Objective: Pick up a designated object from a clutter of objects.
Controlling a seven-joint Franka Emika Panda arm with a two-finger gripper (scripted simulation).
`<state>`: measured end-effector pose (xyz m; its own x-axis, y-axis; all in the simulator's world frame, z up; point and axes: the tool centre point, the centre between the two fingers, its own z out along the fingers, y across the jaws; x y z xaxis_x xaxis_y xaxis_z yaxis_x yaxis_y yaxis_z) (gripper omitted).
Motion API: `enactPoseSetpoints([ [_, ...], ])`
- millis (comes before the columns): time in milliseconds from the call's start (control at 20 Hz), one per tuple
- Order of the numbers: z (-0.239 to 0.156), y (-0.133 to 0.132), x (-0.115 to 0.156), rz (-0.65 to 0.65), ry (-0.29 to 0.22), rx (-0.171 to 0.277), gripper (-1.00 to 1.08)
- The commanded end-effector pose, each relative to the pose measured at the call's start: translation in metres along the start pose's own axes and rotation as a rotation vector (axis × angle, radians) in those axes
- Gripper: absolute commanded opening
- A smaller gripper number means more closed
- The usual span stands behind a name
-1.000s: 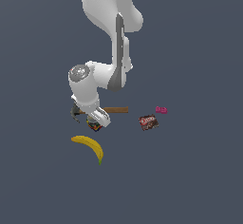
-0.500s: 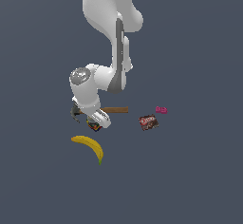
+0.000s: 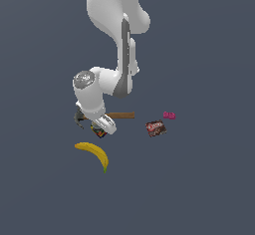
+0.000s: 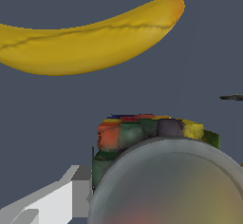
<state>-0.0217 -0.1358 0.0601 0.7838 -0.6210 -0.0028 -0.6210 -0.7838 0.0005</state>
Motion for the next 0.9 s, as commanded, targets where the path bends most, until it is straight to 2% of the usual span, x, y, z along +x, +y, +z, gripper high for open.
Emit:
enactPoseSetpoints([
  [0, -0.006, -0.001, 0.002, 0.0, 0.003, 0.001, -1.0],
  [400, -0.044, -0.007, 0.01, 0.001, 0.003, 0.001, -1.0],
  [850, -0.124, -0.02, 0.028, 0.001, 0.003, -0.001, -1.0],
])
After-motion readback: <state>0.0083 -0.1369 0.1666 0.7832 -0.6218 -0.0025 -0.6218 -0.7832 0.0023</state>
